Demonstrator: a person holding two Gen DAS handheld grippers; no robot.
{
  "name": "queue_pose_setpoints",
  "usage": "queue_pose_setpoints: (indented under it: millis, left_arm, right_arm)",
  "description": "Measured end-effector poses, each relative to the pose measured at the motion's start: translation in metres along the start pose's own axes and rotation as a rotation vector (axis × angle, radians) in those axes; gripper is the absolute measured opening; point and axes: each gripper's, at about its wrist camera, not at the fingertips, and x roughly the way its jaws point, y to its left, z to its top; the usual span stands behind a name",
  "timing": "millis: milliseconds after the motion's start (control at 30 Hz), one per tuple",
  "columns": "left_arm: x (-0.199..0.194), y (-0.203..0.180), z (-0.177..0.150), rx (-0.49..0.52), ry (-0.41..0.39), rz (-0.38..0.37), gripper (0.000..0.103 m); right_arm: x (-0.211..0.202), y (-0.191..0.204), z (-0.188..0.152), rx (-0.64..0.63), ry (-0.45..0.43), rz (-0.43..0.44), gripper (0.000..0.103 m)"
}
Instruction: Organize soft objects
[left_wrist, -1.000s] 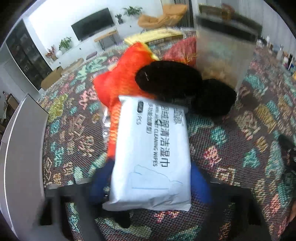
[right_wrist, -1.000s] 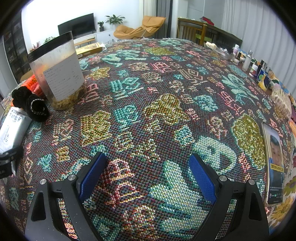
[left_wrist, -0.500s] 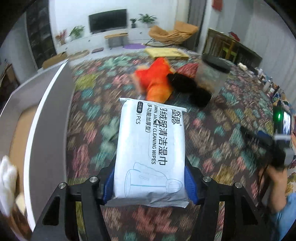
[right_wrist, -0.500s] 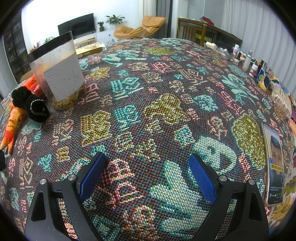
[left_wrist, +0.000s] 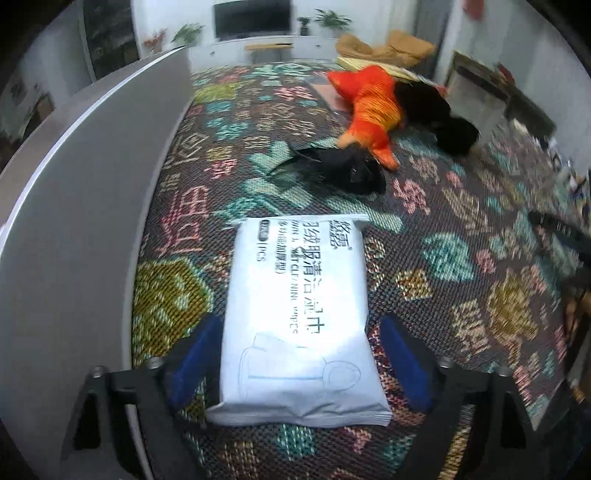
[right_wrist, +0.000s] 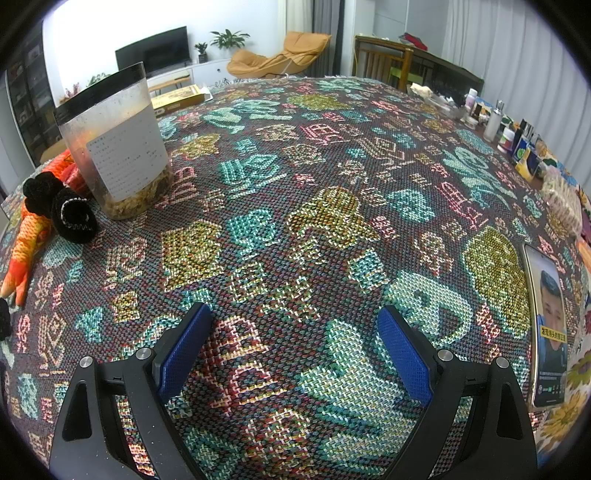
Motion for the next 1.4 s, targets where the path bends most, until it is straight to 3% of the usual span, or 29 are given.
queue_pose_setpoints:
  millis: [100, 333, 1400]
  left_arm:
    - [0.004, 0.002, -0.003, 0.004, -0.032, 0.02, 0.103]
    - [0.002, 0.004, -0.013, -0.004, -0.101, 0.014, 0.103]
    - [0.0, 0.005, -0.015, -0.005, -0.121, 0.017, 0.103]
  right_arm:
    - [0.0, 0.0, 0.0, 0.0, 0.0, 0.0, 0.093]
    - [0.0, 0.0, 0.0, 0.0, 0.0, 0.001, 0.093]
    - [0.0, 0.0, 0.0, 0.001, 0.0, 0.001, 0.093]
